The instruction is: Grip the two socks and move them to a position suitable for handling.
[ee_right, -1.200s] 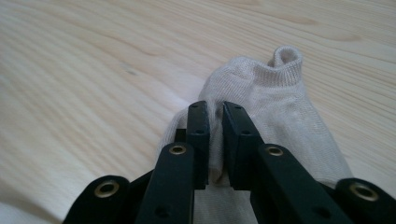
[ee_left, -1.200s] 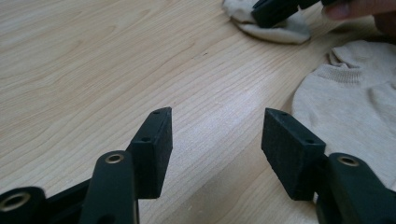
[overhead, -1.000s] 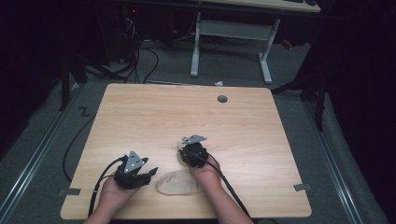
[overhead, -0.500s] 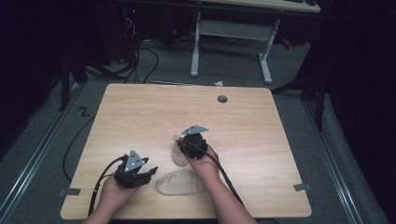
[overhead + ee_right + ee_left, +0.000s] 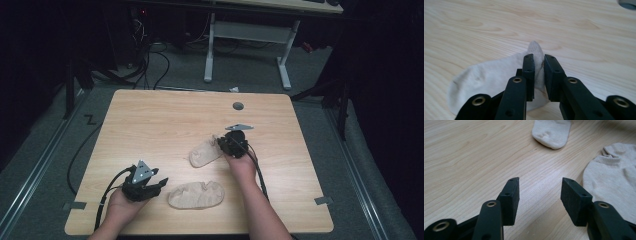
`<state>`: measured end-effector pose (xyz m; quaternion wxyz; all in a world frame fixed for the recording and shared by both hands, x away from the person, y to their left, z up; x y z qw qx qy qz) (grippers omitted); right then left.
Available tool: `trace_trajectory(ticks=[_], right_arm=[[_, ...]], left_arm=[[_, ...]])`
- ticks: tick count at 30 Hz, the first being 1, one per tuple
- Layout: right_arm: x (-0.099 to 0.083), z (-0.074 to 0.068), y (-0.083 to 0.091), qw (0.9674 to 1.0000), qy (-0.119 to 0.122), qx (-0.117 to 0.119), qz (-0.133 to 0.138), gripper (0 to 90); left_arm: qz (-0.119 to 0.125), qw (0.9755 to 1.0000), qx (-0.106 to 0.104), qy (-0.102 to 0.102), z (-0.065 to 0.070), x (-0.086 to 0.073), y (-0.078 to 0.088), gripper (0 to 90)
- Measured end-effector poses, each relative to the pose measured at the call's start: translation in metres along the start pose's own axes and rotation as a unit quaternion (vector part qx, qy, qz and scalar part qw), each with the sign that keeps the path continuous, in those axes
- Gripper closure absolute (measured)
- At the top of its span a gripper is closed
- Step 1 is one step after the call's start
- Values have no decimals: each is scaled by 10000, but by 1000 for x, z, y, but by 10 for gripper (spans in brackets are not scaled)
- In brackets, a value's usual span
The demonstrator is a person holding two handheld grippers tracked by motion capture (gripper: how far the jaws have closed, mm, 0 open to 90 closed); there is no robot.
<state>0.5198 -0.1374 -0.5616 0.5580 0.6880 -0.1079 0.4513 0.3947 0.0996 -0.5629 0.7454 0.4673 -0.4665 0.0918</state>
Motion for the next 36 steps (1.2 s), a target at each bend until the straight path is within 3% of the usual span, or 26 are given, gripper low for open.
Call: trace_trajectory(ticks=[2, 5, 11, 17, 21, 26, 32, 36], right_arm=[[-9, 11, 0, 9999, -141, -34, -66, 796], [-22, 22, -1, 9996, -133, -109, -238, 798], [-36, 24, -4, 9991, -185, -77, -374, 799], [-39, 2, -8, 9988, -89, 247, -410, 796], [-39, -22, -7, 9980, 280, 389, -405, 796], [-42, -42, -4, 9966, 496, 536, -393, 753], [-37, -43, 11, 9972, 618, 365, -198, 662], [-25, -39, 27, 9973, 686, 250, 82, 654]], left_arm=[[1, 10000, -2, 7, 0, 0, 0, 499], [1, 10000, -4, 19, -1, 0, -1, 500], [3, 10000, 2, 22, -1, 0, 0, 522], [-18, 10000, 46, 81, -3, 0, -2, 518], [4, 9998, 48, 183, -6, 1, -5, 542], [26, 9993, 66, 380, -12, 5, -14, 598], [-85, 9988, 62, 474, -14, 6, -27, 605], [-26, 9991, 153, 388, -13, 22, -34, 610]])
Point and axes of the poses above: each handheld gripper's, and its own axes: y roughly backward along the jaws, x roughly out of its top, z roughly to its right, the point moved 10 cm from there along -y, roughly forward along the jaws, and after that the axes turned 11 degrees about y, right-handed, at the moved point
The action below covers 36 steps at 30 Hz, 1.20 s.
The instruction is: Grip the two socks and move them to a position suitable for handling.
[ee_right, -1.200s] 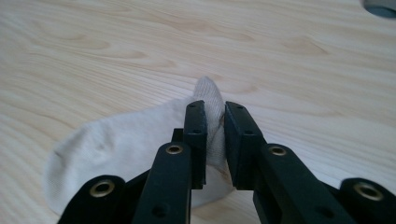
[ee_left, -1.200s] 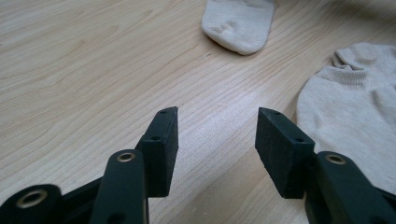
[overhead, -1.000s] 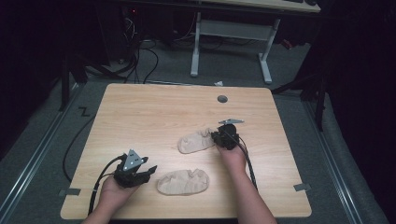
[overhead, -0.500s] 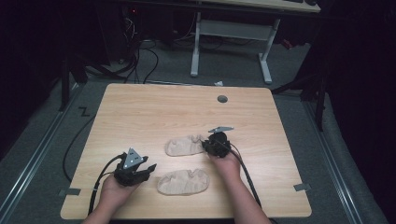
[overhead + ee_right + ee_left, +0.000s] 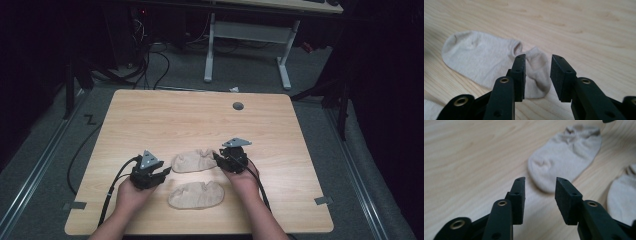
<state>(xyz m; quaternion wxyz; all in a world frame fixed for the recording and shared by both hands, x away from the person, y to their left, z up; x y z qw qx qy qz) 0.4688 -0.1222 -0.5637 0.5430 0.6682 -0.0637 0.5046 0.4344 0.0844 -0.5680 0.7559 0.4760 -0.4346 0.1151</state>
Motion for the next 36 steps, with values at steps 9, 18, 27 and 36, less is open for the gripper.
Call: trace_trajectory(ticks=[9, 18, 27, 36], right_arm=[[-10, 7, -23, 9991, 20, 84, -411, 900], [-27, -8, -15, 9980, 309, 254, -495, 899], [-31, -33, 7, 9980, 438, 390, -256, 807], [-32, -28, 9, 9993, 189, 299, -156, 671]], left_arm=[[-483, 9985, 182, -157, 8, 6, -45, 877], [-613, 9976, 191, -276, 7, -10, -34, 872], [-249, 9997, -18, 55, 6, -18, -6, 748], [-326, 9989, 309, 143, -5, -21, -13, 604]])
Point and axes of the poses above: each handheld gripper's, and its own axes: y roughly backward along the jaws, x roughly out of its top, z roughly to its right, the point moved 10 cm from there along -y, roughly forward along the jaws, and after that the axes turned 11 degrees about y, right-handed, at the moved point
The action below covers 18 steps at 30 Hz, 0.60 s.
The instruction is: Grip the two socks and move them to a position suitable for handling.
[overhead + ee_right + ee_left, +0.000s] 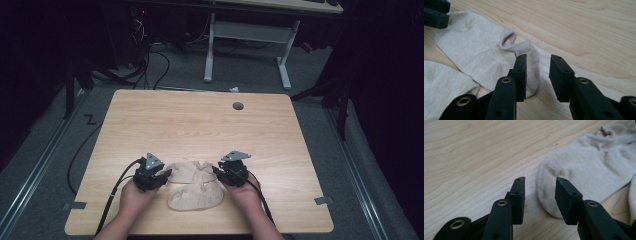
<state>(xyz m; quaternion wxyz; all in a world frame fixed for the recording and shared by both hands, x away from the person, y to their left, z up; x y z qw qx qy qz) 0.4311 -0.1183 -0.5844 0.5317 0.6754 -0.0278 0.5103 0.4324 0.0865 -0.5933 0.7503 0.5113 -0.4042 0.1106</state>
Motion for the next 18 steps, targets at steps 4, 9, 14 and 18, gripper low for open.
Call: trace_trajectory(ticks=[4, 9, 14, 18], right_arm=[[-5, -1, -7, 9999, -81, 63, -116, 665], [-7, -7, -10, 9992, -160, 333, -141, 814], [-4, -7, -9, 9995, -28, 272, -124, 871], [3, -4, 0, 9999, -28, 139, 94, 871]], left_arm=[[-49, 10000, -58, -21, 0, -3, -2, 637], [-52, 9998, -189, -54, 4, -4, -2, 830], [94, 9998, -160, -108, 8, 1, 2, 869], [274, 9993, -228, -78, 11, 7, 10, 868]])
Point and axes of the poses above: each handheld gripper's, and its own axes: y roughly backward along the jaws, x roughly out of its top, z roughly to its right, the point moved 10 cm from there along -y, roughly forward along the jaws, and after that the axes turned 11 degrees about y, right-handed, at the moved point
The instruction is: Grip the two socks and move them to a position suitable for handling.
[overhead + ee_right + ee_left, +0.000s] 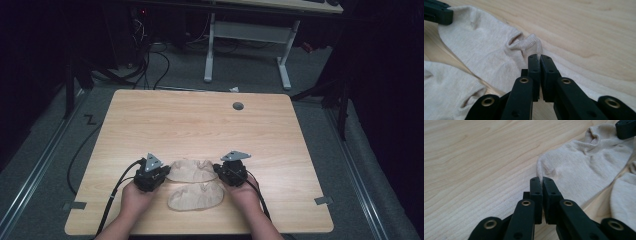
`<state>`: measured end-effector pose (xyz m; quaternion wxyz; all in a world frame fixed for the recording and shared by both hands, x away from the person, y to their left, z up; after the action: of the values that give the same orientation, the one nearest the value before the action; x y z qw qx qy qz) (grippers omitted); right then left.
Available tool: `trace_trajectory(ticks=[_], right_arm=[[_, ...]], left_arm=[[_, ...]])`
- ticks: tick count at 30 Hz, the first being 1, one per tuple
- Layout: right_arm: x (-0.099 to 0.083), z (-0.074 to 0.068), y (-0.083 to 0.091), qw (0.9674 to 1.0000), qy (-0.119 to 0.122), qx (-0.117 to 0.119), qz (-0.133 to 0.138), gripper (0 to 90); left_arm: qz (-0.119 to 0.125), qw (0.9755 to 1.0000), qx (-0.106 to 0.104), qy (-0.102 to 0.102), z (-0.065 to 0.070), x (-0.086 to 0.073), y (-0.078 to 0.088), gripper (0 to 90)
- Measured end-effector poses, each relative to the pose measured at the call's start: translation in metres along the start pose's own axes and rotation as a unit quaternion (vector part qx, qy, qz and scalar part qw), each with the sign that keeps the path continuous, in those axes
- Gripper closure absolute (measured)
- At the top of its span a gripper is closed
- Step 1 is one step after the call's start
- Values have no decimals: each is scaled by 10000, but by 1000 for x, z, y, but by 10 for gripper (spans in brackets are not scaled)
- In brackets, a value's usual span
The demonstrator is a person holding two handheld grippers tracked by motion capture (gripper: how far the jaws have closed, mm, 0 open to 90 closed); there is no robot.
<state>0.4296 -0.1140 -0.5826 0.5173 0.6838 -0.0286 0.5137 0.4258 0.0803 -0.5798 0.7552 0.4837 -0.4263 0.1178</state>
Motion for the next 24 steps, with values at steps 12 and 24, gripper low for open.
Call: trace_trajectory(ticks=[12, 24], right_arm=[[12, -10, 26, 9985, 398, -175, 321, 871], [-1, -30, 53, 9965, 720, -59, 432, 870]], left_arm=[[181, 9995, -119, -224, 17, 2, 31, 868], [78, 9983, -292, -496, 51, -21, 60, 870]])
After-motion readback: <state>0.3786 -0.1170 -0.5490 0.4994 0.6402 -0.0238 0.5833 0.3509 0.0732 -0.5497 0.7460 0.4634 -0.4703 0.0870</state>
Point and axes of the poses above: each handheld gripper's, and its own axes: y roughly backward along the jaws, x roughly out of its top, z roughly to its right, the point moved 10 cm from there along -y, roughly forward along the jaws, and after that the axes turned 11 degrees about y, right-handed, at the moved point
